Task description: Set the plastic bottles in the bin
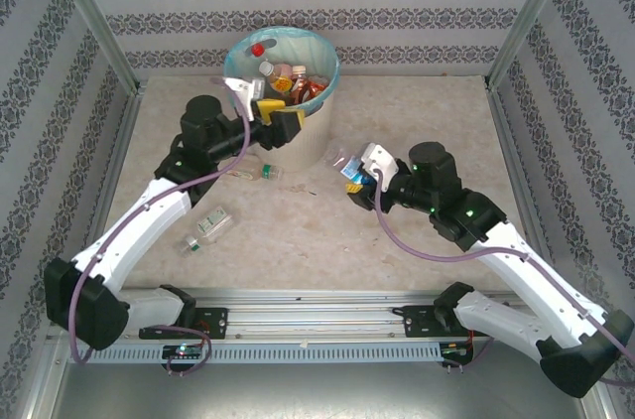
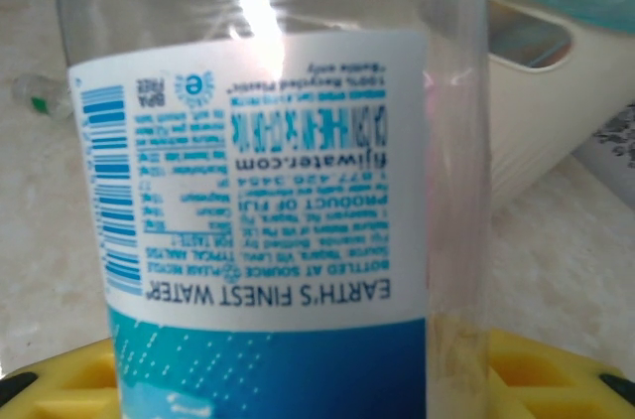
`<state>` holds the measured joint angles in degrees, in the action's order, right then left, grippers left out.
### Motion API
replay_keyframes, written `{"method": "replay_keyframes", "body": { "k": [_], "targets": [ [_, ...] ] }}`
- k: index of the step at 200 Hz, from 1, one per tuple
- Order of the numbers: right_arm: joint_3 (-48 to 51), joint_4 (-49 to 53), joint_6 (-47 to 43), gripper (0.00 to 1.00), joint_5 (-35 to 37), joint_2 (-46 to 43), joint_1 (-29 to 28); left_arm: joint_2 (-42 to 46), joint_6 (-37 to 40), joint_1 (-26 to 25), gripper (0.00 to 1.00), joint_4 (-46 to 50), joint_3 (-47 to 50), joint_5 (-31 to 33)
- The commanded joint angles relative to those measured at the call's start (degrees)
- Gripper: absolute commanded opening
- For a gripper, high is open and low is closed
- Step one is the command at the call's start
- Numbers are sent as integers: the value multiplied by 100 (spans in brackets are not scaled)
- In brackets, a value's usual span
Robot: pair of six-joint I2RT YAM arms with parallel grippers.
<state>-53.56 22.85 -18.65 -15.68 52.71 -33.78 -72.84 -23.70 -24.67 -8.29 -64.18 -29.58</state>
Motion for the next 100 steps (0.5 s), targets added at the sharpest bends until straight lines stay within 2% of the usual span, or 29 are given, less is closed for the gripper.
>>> {"method": "replay_keyframes", "body": {
  "k": [1,51,73,100],
  "targets": [
    [109,18,162,41,142,-118,158,-274,-241,-208,73,-691,-278,18],
    [656,65,645,39,648,-796,282,-1034,-643,-768,71,-2302,-29,235],
    [876,111,820,39,786,-1132,360,-1278,-410,-1013,72,-2324,-147,235],
    [1049,182,872,39,958,-1434,396,-1554,70,-1381,79,-1869,-471,331]
  ]
}}
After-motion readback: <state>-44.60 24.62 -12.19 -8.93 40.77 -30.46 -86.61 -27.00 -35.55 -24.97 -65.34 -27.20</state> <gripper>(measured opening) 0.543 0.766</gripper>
